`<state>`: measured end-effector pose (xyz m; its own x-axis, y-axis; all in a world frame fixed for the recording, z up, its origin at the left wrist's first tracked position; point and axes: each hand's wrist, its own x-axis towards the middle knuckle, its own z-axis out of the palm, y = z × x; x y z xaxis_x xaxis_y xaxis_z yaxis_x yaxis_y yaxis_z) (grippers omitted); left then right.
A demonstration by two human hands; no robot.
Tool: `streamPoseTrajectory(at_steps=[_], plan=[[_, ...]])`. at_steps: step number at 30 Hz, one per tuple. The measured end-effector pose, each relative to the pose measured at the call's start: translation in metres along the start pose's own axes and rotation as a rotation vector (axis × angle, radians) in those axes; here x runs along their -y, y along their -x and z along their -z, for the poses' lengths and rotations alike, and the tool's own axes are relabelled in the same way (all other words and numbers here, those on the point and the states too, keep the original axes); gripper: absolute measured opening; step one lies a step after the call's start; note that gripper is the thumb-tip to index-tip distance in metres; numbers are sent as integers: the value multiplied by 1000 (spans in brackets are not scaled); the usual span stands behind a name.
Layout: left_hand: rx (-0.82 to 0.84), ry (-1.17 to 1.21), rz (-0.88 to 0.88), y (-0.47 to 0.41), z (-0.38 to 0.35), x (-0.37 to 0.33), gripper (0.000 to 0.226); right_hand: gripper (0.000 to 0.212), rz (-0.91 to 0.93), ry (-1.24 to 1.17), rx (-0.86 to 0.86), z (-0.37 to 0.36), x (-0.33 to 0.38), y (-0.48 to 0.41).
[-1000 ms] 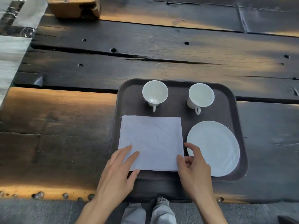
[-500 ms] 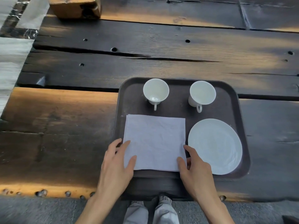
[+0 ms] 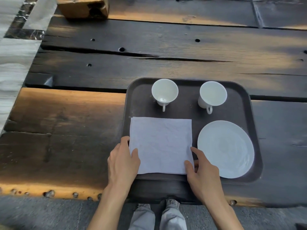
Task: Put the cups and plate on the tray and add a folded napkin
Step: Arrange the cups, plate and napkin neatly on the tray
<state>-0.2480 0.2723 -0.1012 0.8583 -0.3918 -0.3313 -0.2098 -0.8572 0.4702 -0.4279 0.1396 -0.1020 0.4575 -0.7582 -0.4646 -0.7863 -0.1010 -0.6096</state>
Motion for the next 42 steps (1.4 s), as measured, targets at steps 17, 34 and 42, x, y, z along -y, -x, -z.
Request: streamPoseTrajectory(at_steps=[17,34,42], plan=[[-53,-23,-103,2,6,13,47,29,81,211,-143,4,-12,4],[212,-519,-625,-24,-49,0,86,68,492,351,89,-60,39,-39],[154,-430,-631,-26,-57,8,94,84,481,615,-2,-64,19,-52]])
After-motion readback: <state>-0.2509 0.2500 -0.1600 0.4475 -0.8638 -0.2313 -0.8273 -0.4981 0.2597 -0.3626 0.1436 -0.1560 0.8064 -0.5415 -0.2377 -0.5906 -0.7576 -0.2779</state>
